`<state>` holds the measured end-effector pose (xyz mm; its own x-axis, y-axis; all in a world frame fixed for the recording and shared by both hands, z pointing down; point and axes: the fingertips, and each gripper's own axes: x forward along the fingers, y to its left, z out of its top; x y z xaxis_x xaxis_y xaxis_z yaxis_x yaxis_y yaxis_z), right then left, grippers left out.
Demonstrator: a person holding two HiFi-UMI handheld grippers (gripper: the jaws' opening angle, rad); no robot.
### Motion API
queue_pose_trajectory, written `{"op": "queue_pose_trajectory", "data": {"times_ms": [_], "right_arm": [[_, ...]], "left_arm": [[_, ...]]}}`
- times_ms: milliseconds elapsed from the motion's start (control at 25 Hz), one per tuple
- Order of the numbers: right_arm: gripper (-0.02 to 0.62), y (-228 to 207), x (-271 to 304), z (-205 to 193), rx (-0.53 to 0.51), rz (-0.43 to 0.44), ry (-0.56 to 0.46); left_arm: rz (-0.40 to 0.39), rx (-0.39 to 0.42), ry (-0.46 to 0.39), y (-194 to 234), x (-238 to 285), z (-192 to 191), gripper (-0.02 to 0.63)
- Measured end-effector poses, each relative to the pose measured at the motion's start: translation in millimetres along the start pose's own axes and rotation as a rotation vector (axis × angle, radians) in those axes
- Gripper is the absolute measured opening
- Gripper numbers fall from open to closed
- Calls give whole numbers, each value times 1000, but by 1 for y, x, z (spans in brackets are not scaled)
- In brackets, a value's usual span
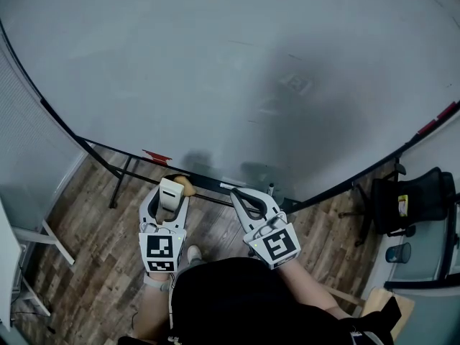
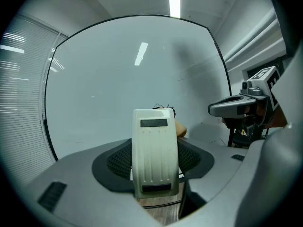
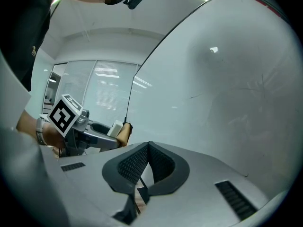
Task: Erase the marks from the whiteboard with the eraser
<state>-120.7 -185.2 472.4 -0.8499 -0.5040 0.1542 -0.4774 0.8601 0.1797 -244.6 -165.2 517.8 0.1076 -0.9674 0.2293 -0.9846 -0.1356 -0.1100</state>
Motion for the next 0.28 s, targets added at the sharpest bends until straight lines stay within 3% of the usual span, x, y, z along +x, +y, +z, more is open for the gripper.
{"op": "queue_pose_trajectory", "data": {"times_ms": [280], "right_arm": [[28,-8,0,-1,1,8,-5]], "left_arm": [[15,8,-2,-3,4,2,264]]}}
